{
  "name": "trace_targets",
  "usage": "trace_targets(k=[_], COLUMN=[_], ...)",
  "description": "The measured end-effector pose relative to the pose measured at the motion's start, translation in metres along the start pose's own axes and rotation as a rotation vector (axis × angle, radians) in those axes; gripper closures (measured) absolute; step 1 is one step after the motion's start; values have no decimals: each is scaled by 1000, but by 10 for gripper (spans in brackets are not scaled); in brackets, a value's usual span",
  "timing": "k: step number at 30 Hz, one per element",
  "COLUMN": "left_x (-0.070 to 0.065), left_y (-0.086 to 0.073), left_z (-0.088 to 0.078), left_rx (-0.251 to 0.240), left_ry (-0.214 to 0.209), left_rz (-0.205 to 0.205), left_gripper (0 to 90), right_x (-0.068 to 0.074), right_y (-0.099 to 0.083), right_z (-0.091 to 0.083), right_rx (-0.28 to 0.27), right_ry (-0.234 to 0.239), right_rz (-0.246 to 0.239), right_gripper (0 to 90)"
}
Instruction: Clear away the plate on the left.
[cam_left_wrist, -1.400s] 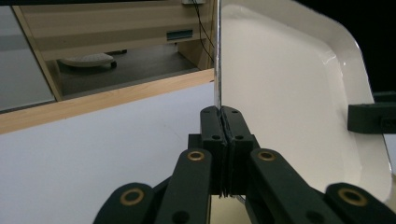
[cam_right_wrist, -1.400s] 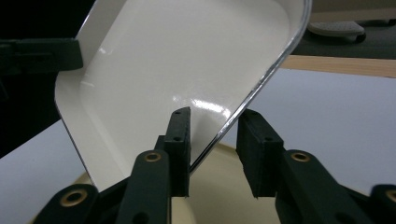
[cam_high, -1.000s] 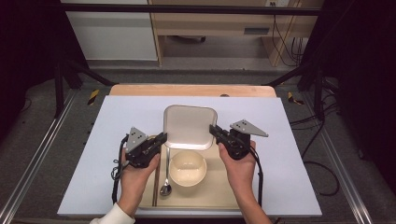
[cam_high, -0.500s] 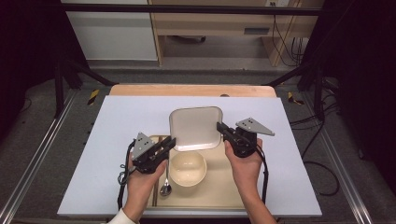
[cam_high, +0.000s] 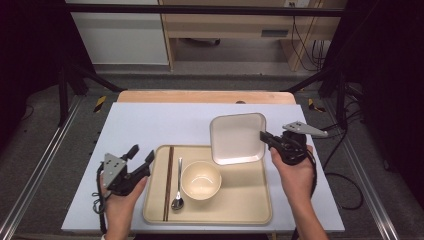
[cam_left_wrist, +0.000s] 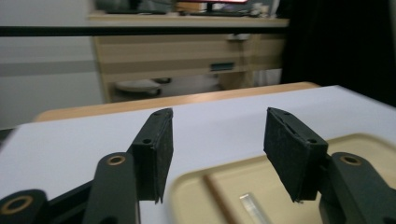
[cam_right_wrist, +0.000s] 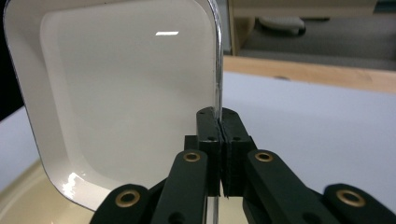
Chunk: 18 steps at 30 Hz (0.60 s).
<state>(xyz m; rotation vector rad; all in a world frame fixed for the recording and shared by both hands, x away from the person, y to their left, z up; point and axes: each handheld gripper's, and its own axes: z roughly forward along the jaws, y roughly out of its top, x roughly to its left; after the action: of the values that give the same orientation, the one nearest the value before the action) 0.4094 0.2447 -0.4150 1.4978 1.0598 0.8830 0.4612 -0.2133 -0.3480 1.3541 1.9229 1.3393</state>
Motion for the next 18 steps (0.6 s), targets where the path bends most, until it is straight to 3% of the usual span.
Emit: trace_targets(k=[1, 2, 7, 12, 14, 18], left_x=[11, 17, 39, 50, 53, 53], left_y=[-6, -9, -27, -33, -35, -37], left_z=[-5, -8, -18, -22, -22, -20], left_rx=[7, 10, 61, 88, 100, 111], left_ry=[48, 67, 121, 145, 150, 156], left_rz=[22, 29, 47, 31, 21, 39], left_gripper=[407, 393, 345, 341, 341, 341], right_x=[-4, -9, -24, -37, -39, -37], right_y=[-2, -7, -26, -39, -43, -49], right_z=[-2, -5, -10, -16, -15, -9], right_rx=[23, 70, 165, 235, 274, 328], right_ry=[2, 10, 5, 19, 29, 56], right_rz=[4, 12, 27, 47, 52, 63], right_gripper=[888, 888, 888, 888, 888, 888])
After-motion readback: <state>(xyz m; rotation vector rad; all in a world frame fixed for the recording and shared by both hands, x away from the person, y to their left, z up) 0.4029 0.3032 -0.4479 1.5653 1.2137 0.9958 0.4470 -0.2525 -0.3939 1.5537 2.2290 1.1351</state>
